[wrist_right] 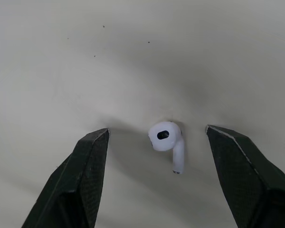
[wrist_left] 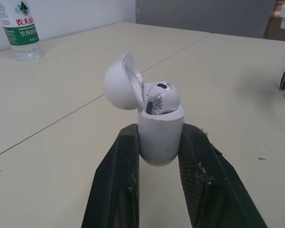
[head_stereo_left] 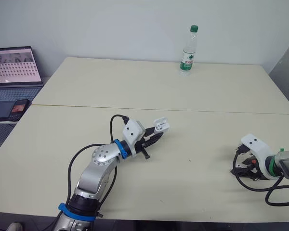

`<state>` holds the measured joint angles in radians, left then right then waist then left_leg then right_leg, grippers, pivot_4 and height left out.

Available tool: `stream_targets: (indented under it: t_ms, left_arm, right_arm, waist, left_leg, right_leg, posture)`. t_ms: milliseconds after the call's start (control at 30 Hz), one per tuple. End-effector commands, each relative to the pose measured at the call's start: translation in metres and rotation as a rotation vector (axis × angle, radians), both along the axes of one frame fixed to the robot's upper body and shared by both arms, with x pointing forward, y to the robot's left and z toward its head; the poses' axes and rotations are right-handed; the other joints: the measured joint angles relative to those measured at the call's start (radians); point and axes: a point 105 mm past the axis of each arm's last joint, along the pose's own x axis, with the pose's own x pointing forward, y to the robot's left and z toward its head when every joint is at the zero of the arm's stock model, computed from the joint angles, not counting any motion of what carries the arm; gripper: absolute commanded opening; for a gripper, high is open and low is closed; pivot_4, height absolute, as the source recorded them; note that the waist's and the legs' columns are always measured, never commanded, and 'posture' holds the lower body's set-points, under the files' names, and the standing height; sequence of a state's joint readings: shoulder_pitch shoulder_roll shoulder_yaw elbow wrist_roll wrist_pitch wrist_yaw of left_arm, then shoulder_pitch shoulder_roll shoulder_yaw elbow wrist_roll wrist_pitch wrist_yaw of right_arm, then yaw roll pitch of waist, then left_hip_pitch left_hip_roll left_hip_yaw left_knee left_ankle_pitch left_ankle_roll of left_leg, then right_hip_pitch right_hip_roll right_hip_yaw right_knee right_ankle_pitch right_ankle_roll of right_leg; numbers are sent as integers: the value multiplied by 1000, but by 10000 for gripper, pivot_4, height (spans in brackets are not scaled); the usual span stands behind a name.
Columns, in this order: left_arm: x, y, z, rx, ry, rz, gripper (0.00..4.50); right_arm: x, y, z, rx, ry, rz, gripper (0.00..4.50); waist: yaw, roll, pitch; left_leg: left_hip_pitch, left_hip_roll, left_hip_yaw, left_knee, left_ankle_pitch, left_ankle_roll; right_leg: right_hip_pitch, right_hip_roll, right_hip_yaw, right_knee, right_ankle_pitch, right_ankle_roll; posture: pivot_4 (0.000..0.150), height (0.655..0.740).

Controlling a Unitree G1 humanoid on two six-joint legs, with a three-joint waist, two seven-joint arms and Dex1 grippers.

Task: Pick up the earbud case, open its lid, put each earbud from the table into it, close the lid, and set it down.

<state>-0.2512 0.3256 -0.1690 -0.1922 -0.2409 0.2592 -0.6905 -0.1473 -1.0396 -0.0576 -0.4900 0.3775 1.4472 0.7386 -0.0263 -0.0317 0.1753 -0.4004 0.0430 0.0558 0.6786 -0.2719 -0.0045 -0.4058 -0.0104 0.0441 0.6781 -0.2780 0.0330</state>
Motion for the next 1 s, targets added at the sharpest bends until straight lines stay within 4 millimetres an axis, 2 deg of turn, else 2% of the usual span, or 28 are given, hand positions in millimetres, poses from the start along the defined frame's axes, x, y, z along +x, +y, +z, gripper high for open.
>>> stream_targets:
  t_ms: [33,167,200,367,500,600,733,800,867,1000]
  left_arm:
    - [-3,-5,16,-12,-61,-24,7760]
    - [-3,-5,16,-10,-61,-23,7760]
    - [-3,-5,16,-9,-62,-24,7760]
    - [-2,-5,17,-11,-63,-27,7760]
    - [-2,-8,19,-10,-64,-41,7760]
    - [-2,-9,19,-9,-64,-49,7760]
    - [-3,-13,19,3,-61,-79,7760]
    - [-6,-16,20,6,-52,-121,7760]
    - [-9,-20,24,-17,-34,-159,7760]
    - [-10,-27,34,-74,-5,-194,7760]
  right_arm:
    - [-1,5,2,0,-9,25,20546]
    - [0,6,3,2,-18,26,6027]
    - [1,5,3,-1,-22,26,3794]
    - [4,7,7,-4,-54,45,3843]
    - [17,9,20,8,-152,69,3843]
    - [18,11,23,11,-169,106,3843]
    - [15,32,32,20,-258,390,3843]
    - [20,48,45,77,-378,519,3843]
    - [28,64,62,175,-518,571,3843]
    - [41,91,97,440,-778,548,3843]
  waist:
    - [0,0,0]
    - [0,0,0]
    - [0,0,0]
    - [0,0,0]
    - [0,0,0]
    - [0,0,0]
    - [0,0,0]
    - [0,0,0]
    - [-2,-1,0]
    - [-4,-1,1]
  left_leg:
    - [0,0,0,0,0,0]
    - [0,0,0,0,0,0]
    - [0,0,0,0,0,0]
    - [0,0,0,0,0,0]
    - [0,0,0,0,0,0]
    - [0,0,1,0,0,0]
    - [0,0,0,0,0,0]
    - [0,0,1,0,0,0]
    - [0,0,1,0,0,0]
    - [1,2,1,1,0,0]
  right_leg:
    - [0,0,0,0,0,0]
    - [0,0,0,0,0,0]
    - [0,0,0,0,0,0]
    - [0,0,0,0,0,0]
    - [0,0,0,0,0,0]
    - [0,1,0,0,0,0]
    - [0,1,-1,-1,0,0]
    - [0,1,-1,-1,0,1]
    - [0,1,-1,0,-1,2]
    - [0,4,-1,1,-1,2]
  posture:
    - [1500,7362]
    - [1500,7362]
    - [1500,7362]
    - [1500,7362]
    - [1500,7362]
    - [1500,7362]
    - [1500,7362]
    - [1500,7362]
    - [1500,7362]
    - [1500,7362]
